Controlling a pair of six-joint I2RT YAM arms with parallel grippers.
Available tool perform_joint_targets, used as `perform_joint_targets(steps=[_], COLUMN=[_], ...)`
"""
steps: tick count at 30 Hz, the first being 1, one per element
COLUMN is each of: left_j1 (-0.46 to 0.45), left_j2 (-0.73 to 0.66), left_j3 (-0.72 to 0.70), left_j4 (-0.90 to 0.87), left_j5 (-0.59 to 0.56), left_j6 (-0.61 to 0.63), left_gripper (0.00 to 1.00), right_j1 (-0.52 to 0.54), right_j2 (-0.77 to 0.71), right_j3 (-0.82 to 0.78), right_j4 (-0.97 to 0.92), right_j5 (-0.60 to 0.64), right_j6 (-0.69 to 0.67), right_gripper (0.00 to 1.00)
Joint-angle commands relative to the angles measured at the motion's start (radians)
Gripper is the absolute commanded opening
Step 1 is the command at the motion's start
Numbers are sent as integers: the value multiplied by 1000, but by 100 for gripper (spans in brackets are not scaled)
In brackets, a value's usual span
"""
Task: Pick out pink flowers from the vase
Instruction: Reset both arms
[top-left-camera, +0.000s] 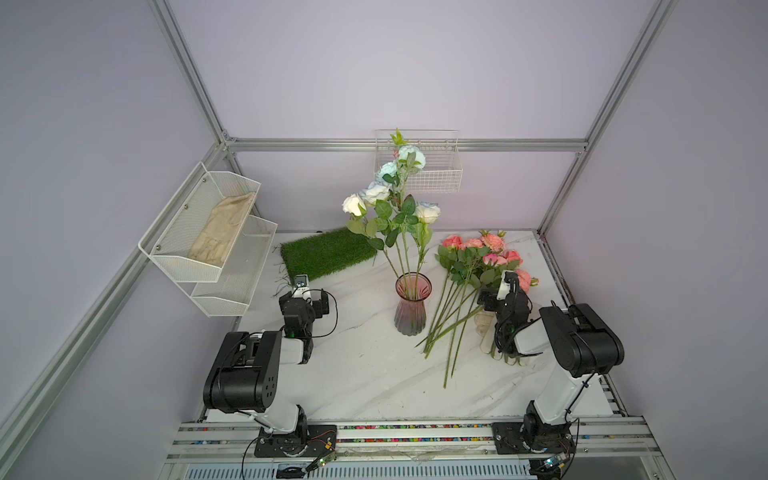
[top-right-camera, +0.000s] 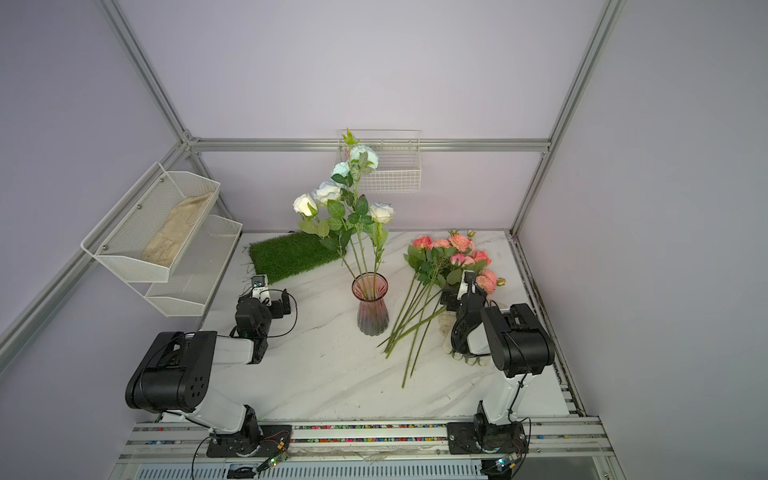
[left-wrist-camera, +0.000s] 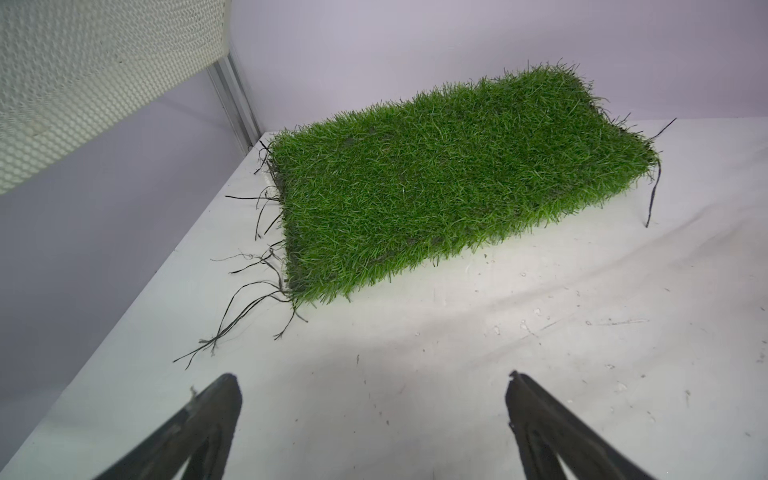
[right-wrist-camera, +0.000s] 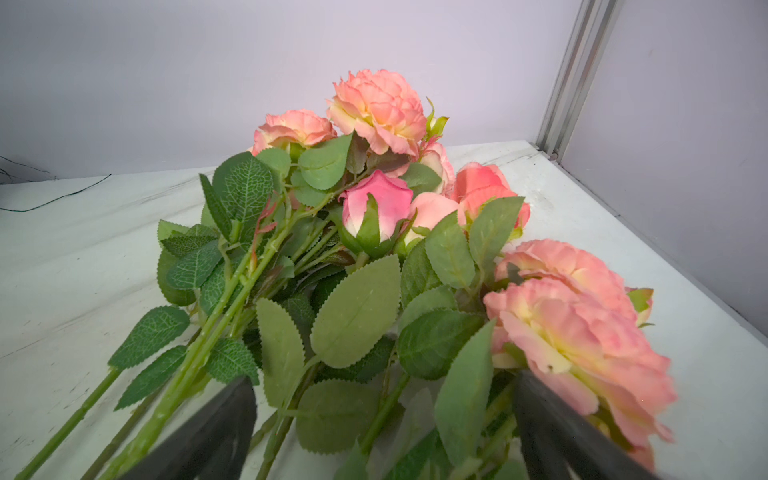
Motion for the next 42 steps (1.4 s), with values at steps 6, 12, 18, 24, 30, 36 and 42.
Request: perform_joint_targets(steps=[6,12,18,24,30,36,42], left_j1=[-3,-2,-3,-3,-3,-3,-3], left_j2=[-1,12,0,0,0,-1,0], left_j3=[-18,-7,-21,-18,-14,-15,-13], left_j4=[71,66,78,72,65,63,62], left_j5=[23,13,22,22,20,20,19], left_j6=[5,-5,3,1,0,0,-3], left_gripper=[100,100,100,100,100,100,100], right_j1=[-5,-7,-8,-8,-9,-9,-39], right_j2=[-14,-12,-14,-16,-19,-13,-18], right_j3=[13,16,16,13,12,17,33], right_j4=[-1,-6,-7,-7,-4,-5,-49], right_j5=[6,6,6,7,14,13,-50], right_j6=[7,10,10,11,4,7,23], right_gripper=[97,97,97,97,97,97,97])
